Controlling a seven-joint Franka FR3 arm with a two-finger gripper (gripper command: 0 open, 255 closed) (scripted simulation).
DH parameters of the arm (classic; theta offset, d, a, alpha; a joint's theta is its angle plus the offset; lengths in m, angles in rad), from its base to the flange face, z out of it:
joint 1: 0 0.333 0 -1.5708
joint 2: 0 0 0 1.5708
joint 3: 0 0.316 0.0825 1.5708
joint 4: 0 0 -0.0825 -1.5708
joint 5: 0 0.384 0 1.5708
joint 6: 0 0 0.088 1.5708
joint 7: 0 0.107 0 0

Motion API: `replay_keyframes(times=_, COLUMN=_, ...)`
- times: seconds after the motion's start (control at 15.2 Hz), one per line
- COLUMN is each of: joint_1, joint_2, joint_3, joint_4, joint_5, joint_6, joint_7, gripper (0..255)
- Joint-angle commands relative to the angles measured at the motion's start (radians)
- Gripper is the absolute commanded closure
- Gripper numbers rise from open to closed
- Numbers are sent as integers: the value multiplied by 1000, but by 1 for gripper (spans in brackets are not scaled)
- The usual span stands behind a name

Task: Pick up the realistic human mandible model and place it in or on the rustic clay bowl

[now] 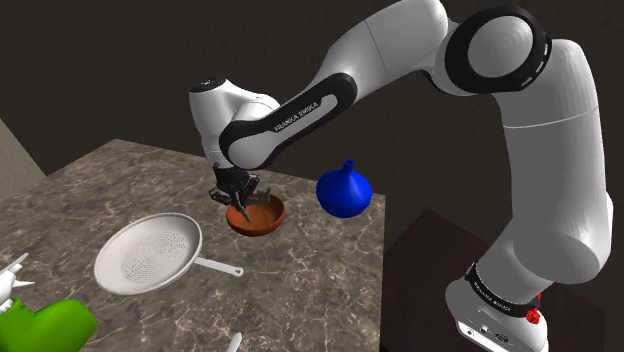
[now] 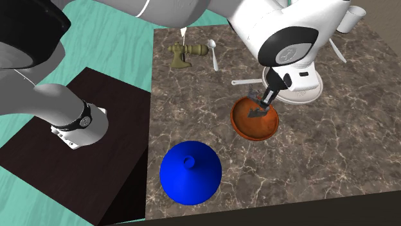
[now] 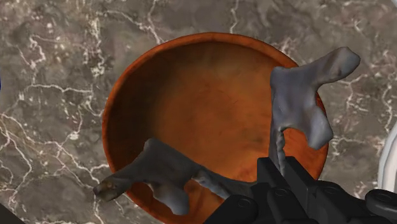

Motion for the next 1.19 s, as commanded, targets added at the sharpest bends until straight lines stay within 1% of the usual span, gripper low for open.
replay_keyframes(times=0.0, joint_1=0, joint_2=0, joint_3=0, joint_4=0, joint_5=0, joint_6=0, joint_7=0, gripper=0)
replay_keyframes(times=0.33, joint_1=0, joint_2=0, joint_3=0, joint_4=0, joint_5=0, joint_6=0, joint_7=0, gripper=0)
replay_keyframes(times=0.59, joint_1=-11, joint_2=-58, joint_3=30, joint_4=43, joint_5=44, joint_6=-93, joint_7=-26, gripper=0)
replay_keyframes(times=1.12, joint_1=-11, joint_2=-58, joint_3=30, joint_4=43, joint_5=43, joint_6=-93, joint_7=-26, gripper=0)
